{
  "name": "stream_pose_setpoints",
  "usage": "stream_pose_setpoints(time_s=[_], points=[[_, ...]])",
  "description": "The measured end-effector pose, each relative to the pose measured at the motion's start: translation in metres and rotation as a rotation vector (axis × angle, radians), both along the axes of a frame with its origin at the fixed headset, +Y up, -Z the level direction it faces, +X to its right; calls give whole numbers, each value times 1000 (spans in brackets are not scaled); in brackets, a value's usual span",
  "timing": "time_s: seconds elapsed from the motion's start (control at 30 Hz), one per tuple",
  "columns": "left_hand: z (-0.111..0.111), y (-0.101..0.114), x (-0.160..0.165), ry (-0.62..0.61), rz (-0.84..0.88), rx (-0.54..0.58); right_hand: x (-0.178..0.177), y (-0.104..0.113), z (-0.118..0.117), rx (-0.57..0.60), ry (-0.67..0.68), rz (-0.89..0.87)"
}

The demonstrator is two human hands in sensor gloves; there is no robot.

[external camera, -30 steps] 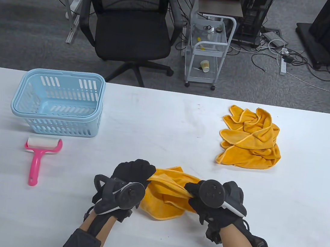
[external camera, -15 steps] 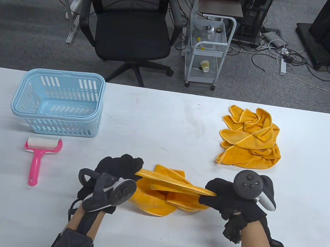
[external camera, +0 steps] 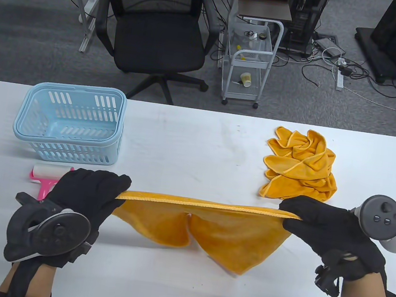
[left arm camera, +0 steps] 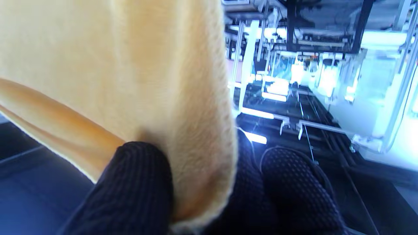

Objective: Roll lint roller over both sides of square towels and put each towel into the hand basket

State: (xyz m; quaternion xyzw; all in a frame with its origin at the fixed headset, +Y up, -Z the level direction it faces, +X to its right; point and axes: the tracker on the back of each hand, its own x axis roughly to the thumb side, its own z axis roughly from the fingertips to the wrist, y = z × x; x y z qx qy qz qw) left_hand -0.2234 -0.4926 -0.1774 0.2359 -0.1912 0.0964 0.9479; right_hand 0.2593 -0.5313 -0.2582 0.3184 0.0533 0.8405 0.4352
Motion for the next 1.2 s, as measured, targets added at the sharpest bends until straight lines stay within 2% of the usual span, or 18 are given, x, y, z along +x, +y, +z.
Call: stream_pose_setpoints(time_s=[0.1,0.23,0.3,0.47,0.6,0.67,0.73,0.87,0.93,1.0,1.1,1.17,1.2], points=[[-1,13,-9,-8,17,1,3,13,-6,-41,18,-21],[-16,20,-14,19,7,10,2,19,-28,-86,3,-44],[-33,16,-16,47,3,-10,0,15,-46,-114,-26,-12],[-87,-6,-16,150,-64,-54,-9,-8,-96,-186,-199,-17],[-111,-9,-18,176,-41,-54,-16,-9,-114,-122,-359,-90],[-111,0,-17,161,-24,-39,-17,0,-114,-61,-428,-116],[-102,15,-16,150,-21,21,-15,13,-109,4,-452,-146],[-71,29,-17,95,37,98,-9,33,-88,105,-380,-251],[-53,20,-17,39,51,71,-9,30,-75,142,-308,-299],[-36,-2,-17,15,-21,20,-12,14,-62,134,-243,-241],[-21,-53,-16,22,-142,-75,-17,-29,-48,102,-168,-66],[-21,-92,-13,7,-197,-190,-23,-72,-44,40,-126,78],[-23,-120,-9,0,-234,-267,-28,-102,-42,-23,-103,186]])
